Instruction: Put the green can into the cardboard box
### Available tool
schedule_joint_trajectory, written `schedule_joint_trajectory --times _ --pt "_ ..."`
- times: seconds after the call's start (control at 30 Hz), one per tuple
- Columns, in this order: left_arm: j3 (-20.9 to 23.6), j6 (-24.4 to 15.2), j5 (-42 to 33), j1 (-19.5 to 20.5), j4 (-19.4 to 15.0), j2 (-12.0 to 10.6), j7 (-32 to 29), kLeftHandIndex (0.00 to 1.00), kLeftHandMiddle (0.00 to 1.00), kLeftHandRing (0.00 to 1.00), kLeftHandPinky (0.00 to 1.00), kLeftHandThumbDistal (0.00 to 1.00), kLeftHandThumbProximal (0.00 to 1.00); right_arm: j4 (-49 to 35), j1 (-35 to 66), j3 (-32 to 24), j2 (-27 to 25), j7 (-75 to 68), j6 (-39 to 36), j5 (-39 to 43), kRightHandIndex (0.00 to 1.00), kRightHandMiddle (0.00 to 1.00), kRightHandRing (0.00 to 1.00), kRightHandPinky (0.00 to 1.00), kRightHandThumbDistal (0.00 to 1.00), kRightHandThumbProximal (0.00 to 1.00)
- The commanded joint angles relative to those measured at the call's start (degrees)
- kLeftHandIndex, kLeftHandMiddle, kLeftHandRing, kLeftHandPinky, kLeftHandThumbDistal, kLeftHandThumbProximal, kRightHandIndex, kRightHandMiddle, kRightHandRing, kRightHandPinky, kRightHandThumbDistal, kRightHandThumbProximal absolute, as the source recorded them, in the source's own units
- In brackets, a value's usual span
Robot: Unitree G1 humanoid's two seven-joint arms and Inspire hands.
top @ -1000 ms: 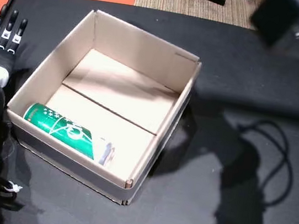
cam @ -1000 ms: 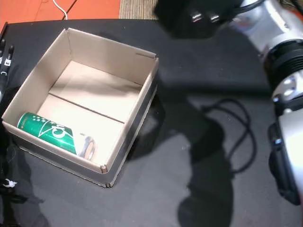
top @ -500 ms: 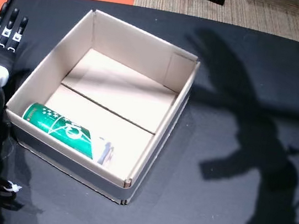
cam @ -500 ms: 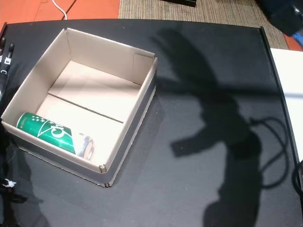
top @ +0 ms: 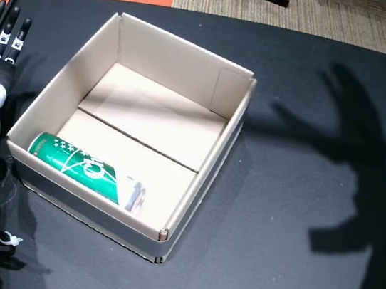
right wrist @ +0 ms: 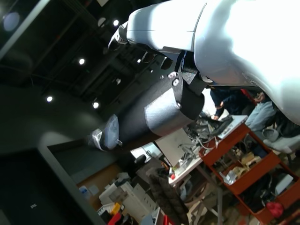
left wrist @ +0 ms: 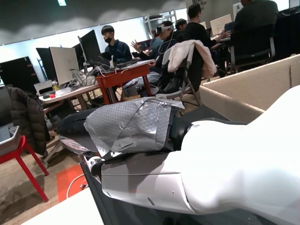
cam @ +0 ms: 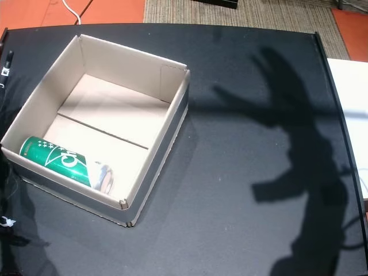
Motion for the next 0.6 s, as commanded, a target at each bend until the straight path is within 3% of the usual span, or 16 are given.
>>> schedule_joint_trajectory --times 0.0,0.07,0.1,0.17,0.23,0.37,0.47,0.57 --pt "-0.2 0.1 0.6 1.0 0.5 0.5 0.0 0.54 0.52 0.62 0.86 0.0 0.99 -1.5 2.3 -1.2 -0.8 0.7 -1.3 1.7 0.88 0.96 1.0 1.0 1.0 0.38" --pt "-0.3 -0.2 0.7 1.0 0.5 0.4 0.4 0.55 0.54 0.63 0.86 0.0 0.98 -3.4 4.7 -2.2 -1.0 3.0 -2.3 4.0 0.84 0.97 1.0 1.0 0.99 0.35" --pt "-0.4 -0.3 0.8 0.9 0.5 0.4 1.0 0.54 0.53 0.62 0.86 0.0 0.98 -4.6 6.1 -2.6 -1.3 3.1 -2.9 4.1 0.8 0.96 1.0 1.0 0.99 0.39" --pt "-0.6 -0.4 0.9 0.8 0.5 0.3 1.5 0.61 0.6 0.7 0.92 0.0 1.0 -7.7 9.9 -3.5 -1.4 2.6 -4.6 3.9 0.82 0.95 1.0 1.0 0.97 0.42" --pt "-0.7 -0.3 0.8 0.9 0.4 0.4 1.2 0.59 0.56 0.66 0.9 0.0 1.0 -12.4 16.1 -4.6 -0.2 1.4 -5.9 3.5 0.87 0.95 1.0 1.0 0.99 0.42" --pt "-0.8 -0.4 0.7 0.9 0.4 0.4 1.3 0.57 0.54 0.63 0.87 0.0 0.92 -21.0 29.0 -4.9 4.3 2.2 -6.3 6.2 0.95 1.0 1.0 1.0 0.96 0.35" --pt "-0.7 -0.2 0.4 0.8 0.3 0.7 0.9 0.57 0.55 0.62 0.88 0.0 0.89 -24.8 38.3 -5.0 8.8 1.5 -6.1 6.3 0.97 1.0 1.0 1.0 0.94 0.39" --pt "-0.7 0.2 0.4 0.9 0.3 1.2 0.4 0.57 0.54 0.64 0.9 0.0 0.9 -24.7 44.0 -7.2 13.9 -4.0 -7.8 0.4 0.96 0.98 1.0 1.0 0.96 0.49"
